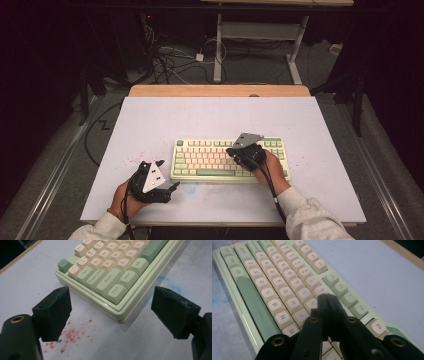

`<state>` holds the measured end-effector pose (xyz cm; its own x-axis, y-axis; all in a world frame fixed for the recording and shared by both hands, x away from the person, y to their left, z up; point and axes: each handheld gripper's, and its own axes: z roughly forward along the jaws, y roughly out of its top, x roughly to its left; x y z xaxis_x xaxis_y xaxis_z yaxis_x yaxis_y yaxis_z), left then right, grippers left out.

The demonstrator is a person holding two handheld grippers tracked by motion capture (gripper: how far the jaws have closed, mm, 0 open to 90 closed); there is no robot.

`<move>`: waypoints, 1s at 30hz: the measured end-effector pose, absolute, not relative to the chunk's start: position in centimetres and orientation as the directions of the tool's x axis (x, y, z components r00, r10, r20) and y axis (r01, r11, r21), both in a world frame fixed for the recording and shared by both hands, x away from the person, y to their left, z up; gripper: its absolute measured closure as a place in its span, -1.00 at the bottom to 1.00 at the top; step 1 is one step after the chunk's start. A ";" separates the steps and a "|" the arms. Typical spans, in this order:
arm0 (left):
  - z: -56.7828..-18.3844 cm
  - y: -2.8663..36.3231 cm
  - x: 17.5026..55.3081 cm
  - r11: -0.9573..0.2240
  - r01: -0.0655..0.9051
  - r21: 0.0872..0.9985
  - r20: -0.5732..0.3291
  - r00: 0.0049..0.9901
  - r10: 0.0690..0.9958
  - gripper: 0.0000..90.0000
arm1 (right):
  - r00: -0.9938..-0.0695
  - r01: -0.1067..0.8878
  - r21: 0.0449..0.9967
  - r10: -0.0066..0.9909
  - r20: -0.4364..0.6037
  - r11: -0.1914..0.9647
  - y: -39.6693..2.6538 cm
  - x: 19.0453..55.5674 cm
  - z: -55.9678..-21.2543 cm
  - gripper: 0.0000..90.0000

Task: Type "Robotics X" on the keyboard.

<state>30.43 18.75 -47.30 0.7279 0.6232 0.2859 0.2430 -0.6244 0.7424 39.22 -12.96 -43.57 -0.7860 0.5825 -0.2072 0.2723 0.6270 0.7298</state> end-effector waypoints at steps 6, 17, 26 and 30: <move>-47.3 18.7 30.4 -0.624 0.241 0.743 0.285 0.731 0.621 -0.65 | -0.781 0.248 0.758 0.588 -0.211 0.603 -13.4 38.6 -43.0 0.84; -47.4 18.7 30.5 -0.631 0.245 0.737 0.284 0.734 0.617 -0.65 | -0.768 0.210 0.801 0.602 -0.220 0.561 -14.0 37.8 -42.2 0.26; -47.4 18.7 30.5 -0.631 0.245 0.736 0.279 0.739 0.613 -0.65 | -0.730 0.187 0.838 0.643 -0.231 0.513 -15.0 37.1 -41.7 -0.31; -47.4 18.7 30.5 -0.633 0.245 0.734 0.281 0.739 0.612 -0.65 | -0.722 0.172 0.844 0.648 -0.243 0.508 -15.5 36.8 -41.5 -0.43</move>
